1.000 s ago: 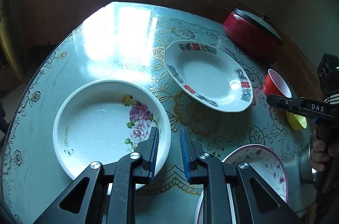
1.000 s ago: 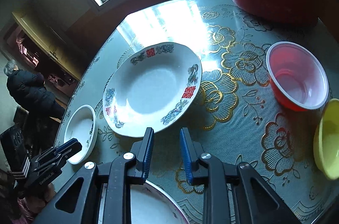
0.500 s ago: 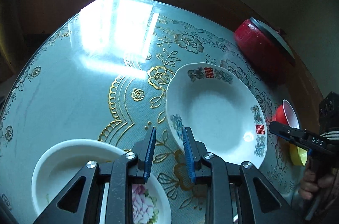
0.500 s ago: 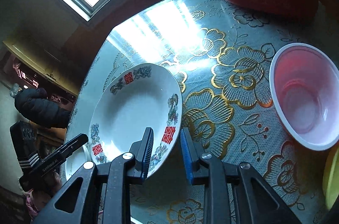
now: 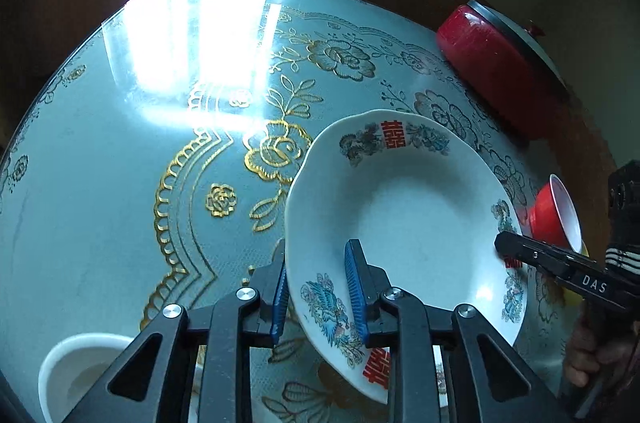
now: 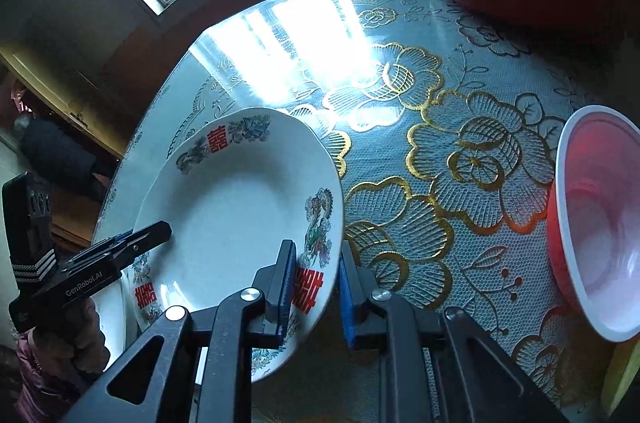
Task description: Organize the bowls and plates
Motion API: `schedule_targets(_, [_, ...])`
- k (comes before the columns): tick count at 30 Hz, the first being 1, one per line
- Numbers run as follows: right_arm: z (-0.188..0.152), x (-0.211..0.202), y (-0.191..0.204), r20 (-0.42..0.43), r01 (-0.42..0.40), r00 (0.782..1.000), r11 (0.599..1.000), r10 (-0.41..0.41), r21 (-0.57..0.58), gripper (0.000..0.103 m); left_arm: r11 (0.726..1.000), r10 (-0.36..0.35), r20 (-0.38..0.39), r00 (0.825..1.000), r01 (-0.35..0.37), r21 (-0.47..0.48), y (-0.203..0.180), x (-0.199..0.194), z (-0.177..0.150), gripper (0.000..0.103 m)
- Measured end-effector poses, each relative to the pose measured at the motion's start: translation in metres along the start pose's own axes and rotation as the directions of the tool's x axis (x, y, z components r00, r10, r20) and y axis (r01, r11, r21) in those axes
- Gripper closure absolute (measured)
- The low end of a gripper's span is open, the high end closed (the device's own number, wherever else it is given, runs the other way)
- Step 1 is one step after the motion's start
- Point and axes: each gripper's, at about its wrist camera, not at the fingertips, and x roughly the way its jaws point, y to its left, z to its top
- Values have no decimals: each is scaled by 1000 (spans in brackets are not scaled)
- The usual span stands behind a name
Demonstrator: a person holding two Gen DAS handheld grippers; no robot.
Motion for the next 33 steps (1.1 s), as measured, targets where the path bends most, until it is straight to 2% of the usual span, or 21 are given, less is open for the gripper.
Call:
schedule_targets(2, [-3,-2,-4,-55,-14,998,1000,14,6,81,999,-14,-19,1000,14,31,-6,-6,-13,77])
schedule_targets(4, [-8,-4,-6,-70,-7,998,1000,5,-25,80,999,-34,-24,999,35,39,-10,-8,-21,76])
schedule_targets(7, [-16,0,-6,-97,-15,995,999,11,-40,77,997,-3,-18,1000,5,76,-21,-7,-27,73])
schedule_targets(9, [-19,1,-5,-76,-18,997,999,14,-49,76,998,-12,-33,999,14,58,-21,-1,-26,70])
schedule_targets(12, [-22,3,-5,-54,-12,998,998,8,-61,78,997,21,-8,1000,-20,80,-24,0,-25,71])
schedule_targets(19, [-31,-1,-6,-32,-6,999,998,4,-70,79,997,-11,-8,1000,12,77,-21,-6,-33,74])
schedule_targets(23, [-32,-5,-11,-30,4,1000,999,-5,-48,79,998,-20,-3,1000,20,66,-23,-12,-37,75])
schedule_targets(28, [-32,-12,-21,-48,-24,999,999,25,21,79,997,-74,-4,997,74,20,-21,-19,-38,79])
schedule_targets(31, [-35,-17,-24,-38,-29,999,999,29,25,79,996,-57,24,998,55,70,-29,-28,-44,79])
schedule_targets(33, [-39,-19,-27,-38,-27,999,999,28,35,80,996,-58,22,998,56,65,-31,-32,-46,79])
